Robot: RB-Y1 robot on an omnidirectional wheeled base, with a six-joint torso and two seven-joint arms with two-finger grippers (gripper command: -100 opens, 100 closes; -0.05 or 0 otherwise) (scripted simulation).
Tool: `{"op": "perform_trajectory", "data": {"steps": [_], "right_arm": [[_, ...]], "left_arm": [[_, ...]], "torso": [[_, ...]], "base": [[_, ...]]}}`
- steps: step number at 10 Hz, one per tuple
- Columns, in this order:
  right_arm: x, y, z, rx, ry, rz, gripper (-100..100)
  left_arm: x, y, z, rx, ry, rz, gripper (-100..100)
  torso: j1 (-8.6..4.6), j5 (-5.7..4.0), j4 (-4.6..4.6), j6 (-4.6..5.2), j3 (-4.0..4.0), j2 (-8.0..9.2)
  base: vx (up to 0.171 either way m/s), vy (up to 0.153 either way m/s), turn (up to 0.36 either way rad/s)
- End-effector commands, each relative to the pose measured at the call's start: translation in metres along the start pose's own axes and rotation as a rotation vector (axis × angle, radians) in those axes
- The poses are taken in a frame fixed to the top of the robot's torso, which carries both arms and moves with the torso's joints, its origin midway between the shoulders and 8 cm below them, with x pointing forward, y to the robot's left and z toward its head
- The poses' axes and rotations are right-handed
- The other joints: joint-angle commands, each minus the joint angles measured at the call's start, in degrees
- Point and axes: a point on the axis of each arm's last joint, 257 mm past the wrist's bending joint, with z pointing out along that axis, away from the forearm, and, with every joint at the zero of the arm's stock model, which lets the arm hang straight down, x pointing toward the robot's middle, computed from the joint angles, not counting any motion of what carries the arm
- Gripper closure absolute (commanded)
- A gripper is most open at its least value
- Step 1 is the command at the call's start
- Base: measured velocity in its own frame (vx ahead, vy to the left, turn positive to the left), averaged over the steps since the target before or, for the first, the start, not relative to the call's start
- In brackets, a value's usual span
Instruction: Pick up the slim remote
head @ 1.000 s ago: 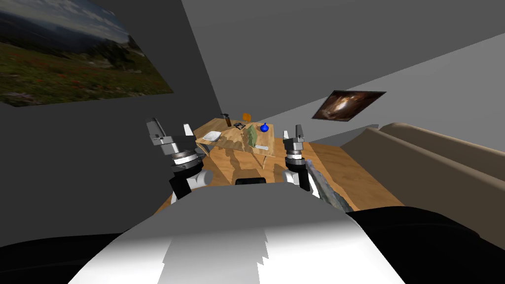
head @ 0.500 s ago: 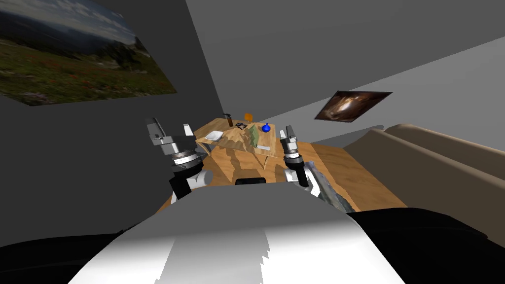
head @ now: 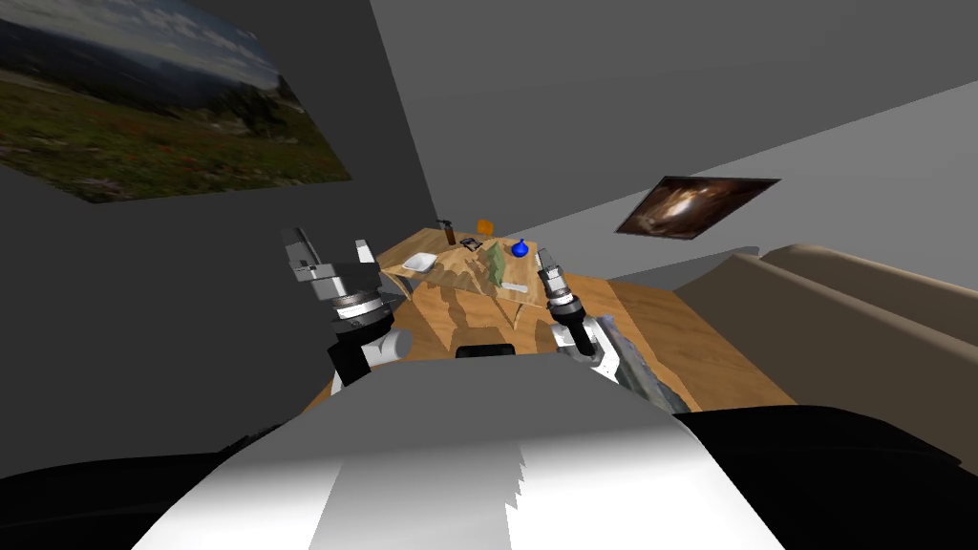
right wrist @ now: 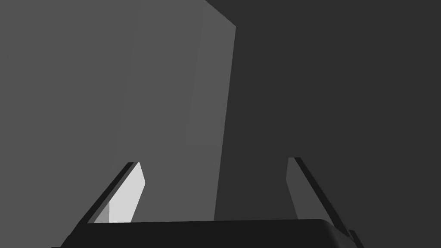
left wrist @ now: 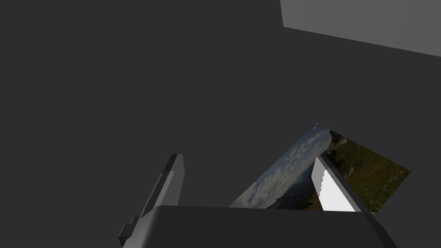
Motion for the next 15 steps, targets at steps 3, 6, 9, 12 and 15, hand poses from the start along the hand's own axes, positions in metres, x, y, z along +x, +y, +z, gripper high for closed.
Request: {"op": "perform_trajectory", "data": {"steps": [3,6,9,12,15], "right_arm": [[0.024,-0.018,-0.002,-0.019,0.139,-0.147,-100],[0.036,-0.029,-0.005,-0.024,0.21,-0.224,-100],[0.055,-0.054,-0.016,-0.024,0.334,-0.333,-100],[0.067,-0.071,-0.026,-0.02,0.414,-0.404,-100],[0.081,-0.107,-0.05,0.001,0.552,-0.497,-100]], "left_arm": [[0.0,0.0,0.0,0.0,0.0,0.0,0],[0.0,0.0,0.0,0.0,0.0,0.0,0],[0.0,0.0,0.0,0.0,0.0,0.0,0],[0.0,0.0,0.0,0.0,0.0,0.0,0],[0.0,0.0,0.0,0.0,0.0,0.0,0]], "torso": [[0.0,0.0,0.0,0.02,-0.01,-0.01],[0.0,0.0,0.0,0.01,-0.01,-0.01],[-0.03,0.0,-0.01,0.03,-0.01,-0.02],[0.0,0.0,-0.01,0.0,-0.04,-0.06],[-0.02,0.0,-0.01,0.03,-0.03,-0.05]], "base": [[0.026,0.038,0.067],[0.02,0.031,0.058],[0.027,0.031,0.089],[0.03,0.03,0.074],[0.037,0.034,0.11]]}}
